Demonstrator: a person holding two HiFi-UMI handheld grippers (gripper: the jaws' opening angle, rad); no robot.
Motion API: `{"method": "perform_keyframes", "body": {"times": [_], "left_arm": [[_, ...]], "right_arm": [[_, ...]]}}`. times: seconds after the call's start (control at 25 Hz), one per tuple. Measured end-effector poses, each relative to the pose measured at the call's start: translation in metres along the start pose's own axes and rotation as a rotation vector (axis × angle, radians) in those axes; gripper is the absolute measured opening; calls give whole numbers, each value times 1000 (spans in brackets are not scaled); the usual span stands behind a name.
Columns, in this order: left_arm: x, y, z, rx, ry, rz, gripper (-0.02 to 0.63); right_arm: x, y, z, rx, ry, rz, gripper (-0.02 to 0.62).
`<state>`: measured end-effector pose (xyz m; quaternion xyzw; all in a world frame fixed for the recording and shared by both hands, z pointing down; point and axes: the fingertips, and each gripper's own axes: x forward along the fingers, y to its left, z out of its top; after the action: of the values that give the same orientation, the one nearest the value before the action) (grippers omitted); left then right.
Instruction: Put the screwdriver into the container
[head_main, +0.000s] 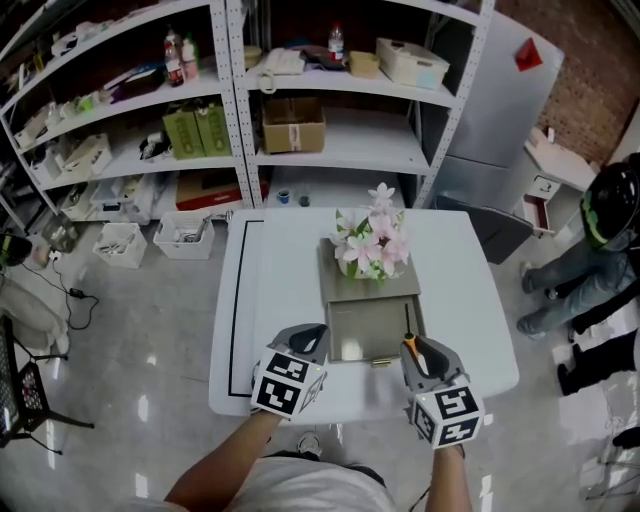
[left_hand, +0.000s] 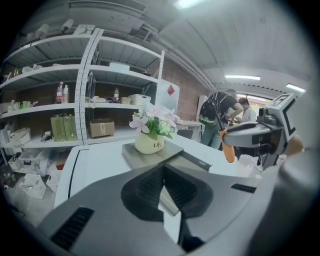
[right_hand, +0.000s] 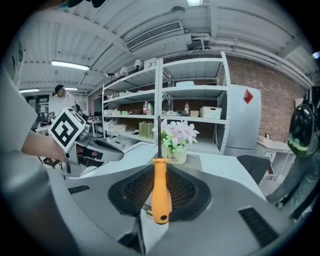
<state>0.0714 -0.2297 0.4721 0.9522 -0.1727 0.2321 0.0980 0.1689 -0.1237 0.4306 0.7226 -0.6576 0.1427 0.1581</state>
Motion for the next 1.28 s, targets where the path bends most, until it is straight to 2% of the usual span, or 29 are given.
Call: {"method": "perform_keyframes", "body": {"times": [0.28,0.88,1.28], "left_arm": [[9,12,0,-20,3,36,5],[44,26,-1,-101,20,247,5],[48,27,-13,-159,40,341,5]], "right_arm": [[27,-4,4,-137,49,78,80],[85,-24,-21,-404,187,372,80],[111,-17,-53,-572,308,556,80]]}}
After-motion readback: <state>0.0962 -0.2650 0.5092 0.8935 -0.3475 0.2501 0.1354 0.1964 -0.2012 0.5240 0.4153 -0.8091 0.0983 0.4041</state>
